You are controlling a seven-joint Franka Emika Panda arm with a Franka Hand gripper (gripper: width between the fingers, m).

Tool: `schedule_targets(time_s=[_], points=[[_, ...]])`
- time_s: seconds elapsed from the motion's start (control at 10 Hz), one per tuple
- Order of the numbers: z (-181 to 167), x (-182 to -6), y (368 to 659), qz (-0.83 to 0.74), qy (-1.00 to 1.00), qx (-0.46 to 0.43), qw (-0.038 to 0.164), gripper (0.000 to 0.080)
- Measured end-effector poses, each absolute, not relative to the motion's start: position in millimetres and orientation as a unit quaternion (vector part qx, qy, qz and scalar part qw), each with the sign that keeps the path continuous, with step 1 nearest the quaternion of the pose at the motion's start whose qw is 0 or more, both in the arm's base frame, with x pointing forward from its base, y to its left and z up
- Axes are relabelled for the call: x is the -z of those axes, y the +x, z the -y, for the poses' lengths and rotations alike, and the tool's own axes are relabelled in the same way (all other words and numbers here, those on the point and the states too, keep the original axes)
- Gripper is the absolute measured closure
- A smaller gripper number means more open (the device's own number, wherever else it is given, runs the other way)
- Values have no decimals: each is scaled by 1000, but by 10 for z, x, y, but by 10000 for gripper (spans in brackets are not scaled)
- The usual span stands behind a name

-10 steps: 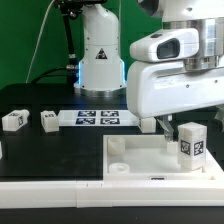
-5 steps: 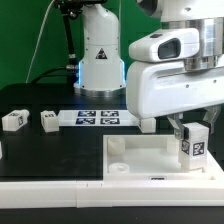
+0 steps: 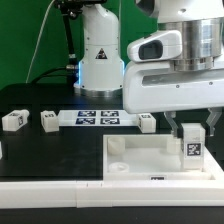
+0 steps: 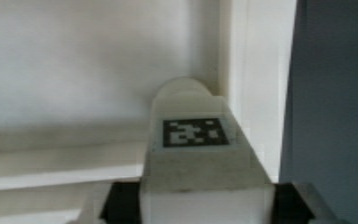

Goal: Assemble one leg

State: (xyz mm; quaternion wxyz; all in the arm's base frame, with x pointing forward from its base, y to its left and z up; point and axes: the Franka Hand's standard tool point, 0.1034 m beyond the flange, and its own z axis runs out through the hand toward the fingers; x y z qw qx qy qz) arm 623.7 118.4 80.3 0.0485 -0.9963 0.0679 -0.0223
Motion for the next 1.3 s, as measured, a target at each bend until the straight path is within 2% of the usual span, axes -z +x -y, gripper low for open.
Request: schedule_targets(time_s=[0.5,0.7,0.8,1.0,1.1,1.2,1.3], points=[[-1181,-791,6238,-408,-912,8,51,508],[-1180,-791,6239,-474,-879,5,50,508],[-1169,-792,6242,-511,-858,-1,57,508],[-1180,-791,6240,-517,-854,-3,59,508],[-1176,-792,6243,-494,-867,-1,60,326],[-1161,-794,6252,-479,-875,1,62,211],[-1152,-792,6257,-461,-885,4,62,211]])
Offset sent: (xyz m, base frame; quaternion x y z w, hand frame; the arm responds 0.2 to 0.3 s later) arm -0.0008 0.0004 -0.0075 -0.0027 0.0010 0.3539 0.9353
